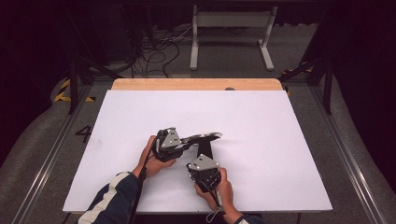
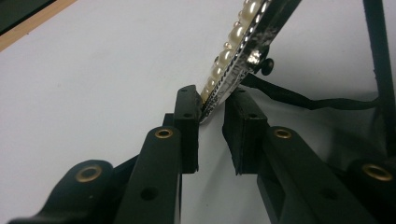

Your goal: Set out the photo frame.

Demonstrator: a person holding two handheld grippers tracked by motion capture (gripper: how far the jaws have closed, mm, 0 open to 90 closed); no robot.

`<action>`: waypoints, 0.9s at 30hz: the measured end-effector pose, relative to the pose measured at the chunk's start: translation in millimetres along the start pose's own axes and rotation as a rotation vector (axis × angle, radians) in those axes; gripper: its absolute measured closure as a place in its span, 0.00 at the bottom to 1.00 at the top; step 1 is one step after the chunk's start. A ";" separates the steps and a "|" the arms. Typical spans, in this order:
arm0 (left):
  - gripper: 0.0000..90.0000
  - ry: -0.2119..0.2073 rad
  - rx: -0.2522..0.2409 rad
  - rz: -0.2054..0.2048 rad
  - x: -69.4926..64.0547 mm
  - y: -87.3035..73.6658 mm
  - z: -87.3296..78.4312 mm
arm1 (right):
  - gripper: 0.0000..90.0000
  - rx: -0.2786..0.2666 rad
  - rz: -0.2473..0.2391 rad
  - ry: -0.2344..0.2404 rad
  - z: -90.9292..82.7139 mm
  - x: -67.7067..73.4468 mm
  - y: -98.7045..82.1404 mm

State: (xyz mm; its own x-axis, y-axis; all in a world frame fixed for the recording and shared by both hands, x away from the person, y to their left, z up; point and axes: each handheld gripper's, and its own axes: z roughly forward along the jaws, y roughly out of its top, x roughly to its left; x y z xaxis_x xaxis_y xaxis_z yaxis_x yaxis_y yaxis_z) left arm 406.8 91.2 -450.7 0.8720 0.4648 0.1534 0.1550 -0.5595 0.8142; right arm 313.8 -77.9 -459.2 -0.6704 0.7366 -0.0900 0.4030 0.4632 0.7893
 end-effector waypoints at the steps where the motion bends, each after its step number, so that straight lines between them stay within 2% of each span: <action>1: 0.85 0.001 0.001 -0.001 0.0 -0.1 -0.1 | 1.00 -0.001 0.006 0.006 -0.3 -1.0 -0.3; 5: 0.85 0.009 0.000 0.004 -2.1 0.7 0.4 | 1.00 0.007 0.006 -0.009 -2.9 -0.7 -1.0; 9: 0.87 0.012 -0.003 0.003 -4.7 1.0 1.3 | 1.00 0.012 0.018 -0.017 -6.5 -6.9 -3.8; 11: 0.87 0.019 -0.002 0.017 -5.4 1.4 1.6 | 1.00 0.012 0.030 -0.019 -7.0 -8.8 -4.2; 16: 0.88 0.017 -0.002 0.018 -6.4 1.5 0.9 | 1.00 0.028 0.018 -0.019 -4.5 -11.1 -8.1; 22: 0.89 0.026 0.004 0.050 -9.6 2.2 0.1 | 1.00 0.037 0.054 -0.002 -5.9 -20.8 -11.5; 27: 0.89 0.021 0.007 0.057 -12.2 2.8 -1.2 | 1.00 0.044 0.079 0.008 -9.1 -29.0 -13.6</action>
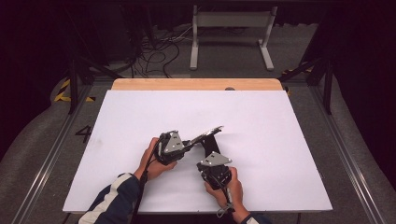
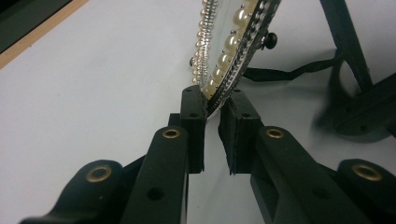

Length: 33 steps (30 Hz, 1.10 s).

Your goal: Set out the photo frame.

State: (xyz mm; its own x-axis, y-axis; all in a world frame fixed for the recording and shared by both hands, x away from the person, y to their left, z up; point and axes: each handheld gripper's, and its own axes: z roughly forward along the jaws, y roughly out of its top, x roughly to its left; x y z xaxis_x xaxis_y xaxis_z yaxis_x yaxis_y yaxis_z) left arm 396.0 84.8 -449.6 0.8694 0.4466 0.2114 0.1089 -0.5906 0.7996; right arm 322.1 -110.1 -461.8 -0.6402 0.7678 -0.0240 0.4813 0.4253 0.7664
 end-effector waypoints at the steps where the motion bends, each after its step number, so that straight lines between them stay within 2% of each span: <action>1: 0.89 -0.001 0.000 0.002 -0.3 0.1 -0.2 | 1.00 0.001 0.001 0.003 -0.6 -1.4 -0.2; 8: 0.89 -0.008 0.004 0.026 -4.9 1.5 -1.4 | 1.00 0.010 0.009 0.004 -4.6 -11.8 -1.9; 12: 0.89 -0.009 0.003 0.024 -7.0 1.7 -1.7 | 1.00 0.012 0.015 0.007 -7.2 -18.2 -3.6; 17: 0.89 -0.018 0.001 0.020 -6.7 1.4 -1.9 | 1.00 0.019 -0.023 0.010 -8.3 -20.2 -4.0; 21: 0.88 -0.033 0.000 0.036 -8.3 2.9 -1.0 | 1.00 0.022 -0.025 0.011 -10.6 -24.6 -5.5; 25: 0.87 -0.057 -0.018 0.034 -7.5 3.6 0.8 | 1.00 0.028 -0.012 -0.003 -12.0 -28.0 -8.4; 28: 0.82 -0.078 -0.040 0.026 -7.0 4.8 2.5 | 1.00 0.027 0.012 0.001 -12.7 -32.6 -11.4; 33: 0.66 -0.079 -0.059 -0.001 -5.0 7.8 7.8 | 0.99 0.015 0.023 0.004 -13.8 -35.6 -14.1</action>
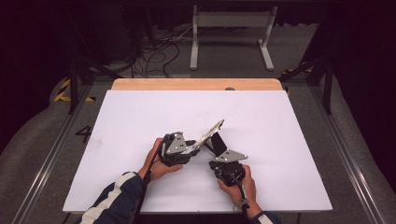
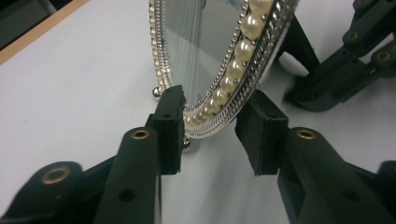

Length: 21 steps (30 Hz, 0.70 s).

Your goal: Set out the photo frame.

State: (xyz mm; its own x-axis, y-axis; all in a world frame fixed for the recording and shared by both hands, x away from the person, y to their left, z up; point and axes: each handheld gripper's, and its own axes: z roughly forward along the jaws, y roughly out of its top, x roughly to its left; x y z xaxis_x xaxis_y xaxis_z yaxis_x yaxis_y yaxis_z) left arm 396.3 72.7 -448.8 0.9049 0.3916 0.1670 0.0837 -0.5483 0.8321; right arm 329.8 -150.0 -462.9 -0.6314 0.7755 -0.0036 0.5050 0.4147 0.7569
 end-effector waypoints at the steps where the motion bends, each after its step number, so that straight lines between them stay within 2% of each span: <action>1: 0.63 -0.002 -0.005 -0.008 0.8 0.2 0.8 | 0.98 -0.002 0.002 0.001 -0.2 0.2 -0.3; 3: 0.61 -0.033 -0.039 -0.046 3.5 0.1 0.6 | 0.97 -0.014 0.002 0.008 -1.9 -0.1 -1.3; 6: 0.59 -0.054 -0.066 -0.067 6.9 0.2 -1.4 | 0.97 -0.035 0.011 0.018 -5.9 -1.8 -1.2; 9: 0.62 -0.064 -0.060 -0.049 7.1 1.1 -3.1 | 0.96 -0.063 0.016 0.005 -10.9 -3.4 -0.3; 12: 0.77 -0.062 -0.057 0.000 2.5 4.1 -4.0 | 0.97 -0.070 0.038 0.021 -11.6 -6.7 -1.0; 13: 0.78 -0.054 -0.052 0.006 1.2 4.9 -4.0 | 0.97 -0.071 0.034 0.016 -11.2 -6.4 -1.4; 16: 0.78 -0.067 -0.056 -0.007 3.0 3.4 -4.4 | 0.97 -0.082 0.035 0.014 -10.1 -1.7 -0.4; 17: 0.78 -0.067 -0.056 -0.007 3.0 3.4 -4.4 | 0.97 -0.082 0.035 0.014 -10.1 -1.7 -0.4; 18: 0.78 -0.069 -0.054 -0.009 3.3 3.0 -4.5 | 0.98 -0.085 0.015 0.011 -9.5 2.4 0.4; 21: 0.78 -0.065 -0.050 -0.001 2.8 3.2 -4.8 | 0.99 -0.086 0.014 0.018 -7.6 3.8 1.3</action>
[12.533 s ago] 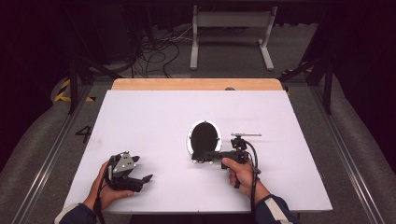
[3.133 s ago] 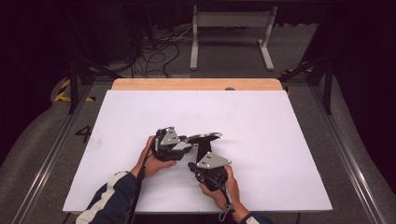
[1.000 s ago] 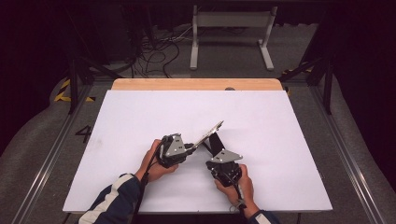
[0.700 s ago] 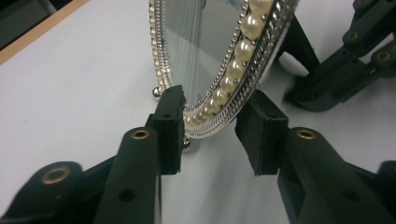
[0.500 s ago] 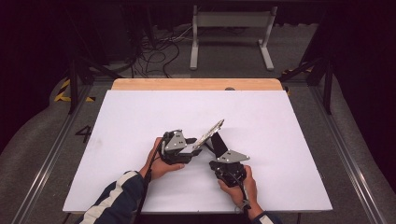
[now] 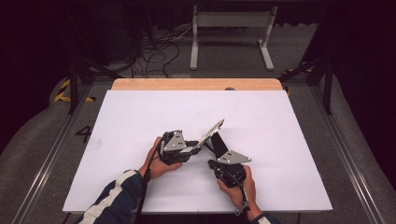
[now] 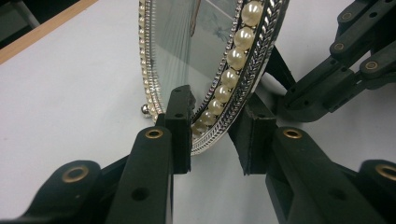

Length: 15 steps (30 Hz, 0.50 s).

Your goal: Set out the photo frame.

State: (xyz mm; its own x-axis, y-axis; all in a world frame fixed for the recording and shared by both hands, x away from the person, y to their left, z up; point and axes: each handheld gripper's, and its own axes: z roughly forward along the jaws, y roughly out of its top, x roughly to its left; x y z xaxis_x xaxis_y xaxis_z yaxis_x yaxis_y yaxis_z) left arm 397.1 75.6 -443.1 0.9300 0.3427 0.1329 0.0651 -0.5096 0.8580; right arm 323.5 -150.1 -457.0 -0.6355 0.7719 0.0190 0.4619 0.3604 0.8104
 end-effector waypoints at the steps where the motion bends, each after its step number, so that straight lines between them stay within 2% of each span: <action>1: 0.79 0.004 0.005 0.006 -0.4 0.4 -0.3 | 1.00 -0.001 0.006 0.000 1.0 -0.6 0.1; 4: 0.81 0.018 0.007 0.023 -2.4 1.1 -2.1 | 1.00 0.010 0.011 -0.020 3.4 -2.6 -0.3; 6: 0.82 0.027 0.008 0.031 -3.4 1.8 -3.1 | 1.00 0.009 0.029 -0.006 3.9 -6.1 -1.1; 9: 0.83 0.030 0.012 0.036 -5.5 2.7 -4.3 | 1.00 0.018 0.016 -0.019 3.8 -4.7 -0.8; 15: 0.83 0.038 0.026 0.053 -9.8 3.7 -5.7 | 1.00 0.031 0.023 -0.015 3.0 -6.0 -1.5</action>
State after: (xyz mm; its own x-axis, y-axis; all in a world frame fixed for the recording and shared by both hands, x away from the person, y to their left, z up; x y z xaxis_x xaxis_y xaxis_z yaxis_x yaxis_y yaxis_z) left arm 386.2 74.9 -438.4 0.9179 0.3444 0.1972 0.0261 -0.5481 0.8360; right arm 328.5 -153.7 -460.0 -0.6152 0.7879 0.0280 0.4953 0.3587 0.7912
